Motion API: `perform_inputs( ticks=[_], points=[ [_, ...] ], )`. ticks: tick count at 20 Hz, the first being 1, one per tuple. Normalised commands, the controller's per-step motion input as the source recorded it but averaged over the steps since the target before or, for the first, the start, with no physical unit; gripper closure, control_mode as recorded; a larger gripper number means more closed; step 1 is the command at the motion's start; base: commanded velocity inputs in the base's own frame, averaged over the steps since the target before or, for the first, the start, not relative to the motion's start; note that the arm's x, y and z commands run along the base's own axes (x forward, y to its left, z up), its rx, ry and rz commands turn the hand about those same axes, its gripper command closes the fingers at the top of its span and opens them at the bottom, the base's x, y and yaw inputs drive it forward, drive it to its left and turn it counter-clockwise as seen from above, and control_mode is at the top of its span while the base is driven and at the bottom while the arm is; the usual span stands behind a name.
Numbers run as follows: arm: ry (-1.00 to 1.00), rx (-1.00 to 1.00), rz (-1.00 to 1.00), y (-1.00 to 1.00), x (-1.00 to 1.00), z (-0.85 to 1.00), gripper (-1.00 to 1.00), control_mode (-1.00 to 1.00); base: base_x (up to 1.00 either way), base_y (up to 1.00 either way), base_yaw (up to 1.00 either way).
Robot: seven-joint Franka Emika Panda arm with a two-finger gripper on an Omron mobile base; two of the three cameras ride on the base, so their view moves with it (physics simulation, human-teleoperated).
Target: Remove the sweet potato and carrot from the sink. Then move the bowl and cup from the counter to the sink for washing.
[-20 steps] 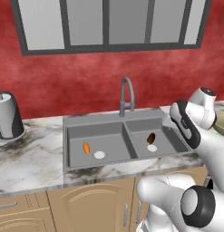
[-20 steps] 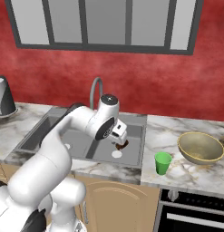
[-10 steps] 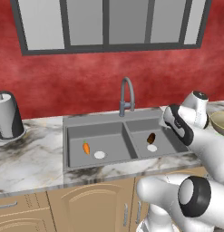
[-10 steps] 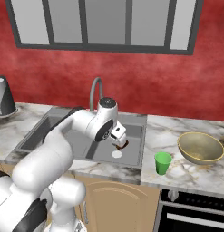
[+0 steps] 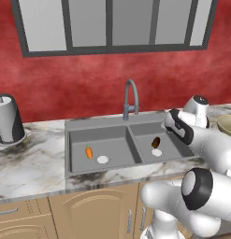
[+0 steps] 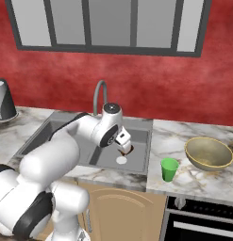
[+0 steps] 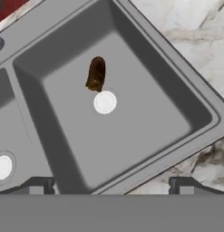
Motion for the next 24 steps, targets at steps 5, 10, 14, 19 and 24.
perform_inputs(
  ticks=[5, 10, 14, 19, 24],
  points=[
    [0.03, 0.05, -0.01, -0.10, 0.20, -0.12, -1.00, -1.00, 0.00, 0.00, 0.00],
    [0.06, 0.01, 0.00, -0.03, 0.20, -0.13, -1.00, -1.00, 0.00, 0.00, 0.00],
    [0.06, 0.00, 0.00, 0.00, 0.23, -0.11, -1.00, -1.00, 0.00, 0.00, 0.00],
    [0.08, 0.00, 0.00, 0.00, 0.22, -0.10, -1.00, -1.00, 0.00, 0.00, 0.00],
    [0.10, 0.00, -0.01, 0.00, 0.19, -0.17, -1.00, -1.00, 0.00, 0.00, 0.00]
  ],
)
